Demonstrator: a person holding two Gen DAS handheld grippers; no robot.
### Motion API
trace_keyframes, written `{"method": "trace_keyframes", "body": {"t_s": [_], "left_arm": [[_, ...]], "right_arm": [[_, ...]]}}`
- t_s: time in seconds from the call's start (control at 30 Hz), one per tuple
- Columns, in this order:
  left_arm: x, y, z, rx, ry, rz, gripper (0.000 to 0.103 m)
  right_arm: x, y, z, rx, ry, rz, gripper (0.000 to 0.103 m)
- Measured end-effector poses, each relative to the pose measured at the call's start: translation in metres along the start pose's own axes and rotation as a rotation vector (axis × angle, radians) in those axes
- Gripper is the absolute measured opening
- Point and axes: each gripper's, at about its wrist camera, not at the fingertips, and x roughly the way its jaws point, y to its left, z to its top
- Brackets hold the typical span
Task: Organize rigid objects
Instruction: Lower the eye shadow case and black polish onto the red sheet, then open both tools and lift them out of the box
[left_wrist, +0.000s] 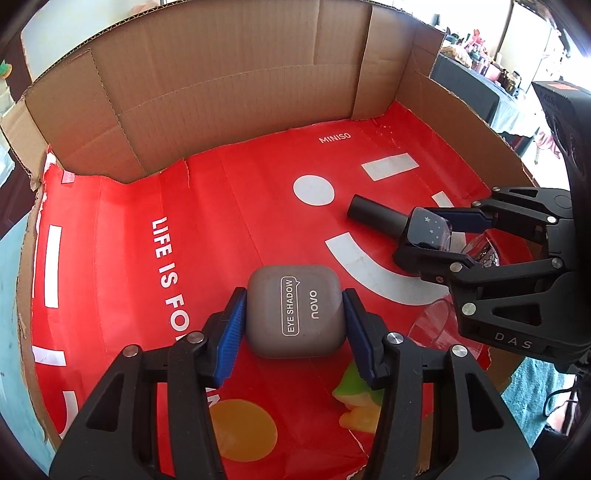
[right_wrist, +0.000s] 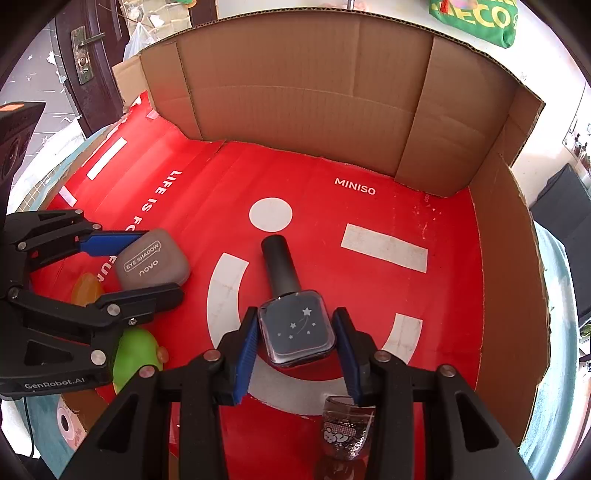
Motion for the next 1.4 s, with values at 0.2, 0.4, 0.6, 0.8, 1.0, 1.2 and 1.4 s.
{"method": "trace_keyframes", "body": {"t_s": [0.2, 0.4, 0.6, 0.8, 1.0, 1.2, 1.4], "left_arm": [[0.004, -0.001, 0.001, 0.009, 0.001, 0.006, 0.049], [0.003, 0.001, 0.001, 0.001, -0.003, -0.002, 0.050], [0.000, 0.002, -0.001, -0.011, -0.010, -0.012, 0.052], [-0.006, 0.007, -0.002, -0.040, -0.023, -0.005, 0.062], [-0.016, 0.013, -0.006, -0.095, -0.039, -0.024, 0.062], [-0.053, 0.015, -0.013, -0.140, -0.136, -0.019, 0.072], [-0.104, 0.011, -0.027, -0.137, -0.308, 0.065, 0.085]], "right_arm": [[0.000, 0.000, 0.001, -0.001, 0.002, 0.000, 0.043], [0.001, 0.001, 0.001, 0.001, 0.002, -0.001, 0.043], [0.000, -0.001, -0.001, 0.014, -0.001, 0.011, 0.043], [-0.002, -0.001, -0.002, 0.017, 0.001, 0.011, 0.043], [-0.010, -0.004, -0.002, 0.032, -0.023, 0.018, 0.043], [-0.039, -0.006, -0.002, 0.051, -0.085, 0.017, 0.052], [-0.090, -0.010, -0.011, 0.075, -0.192, 0.012, 0.066]]}}
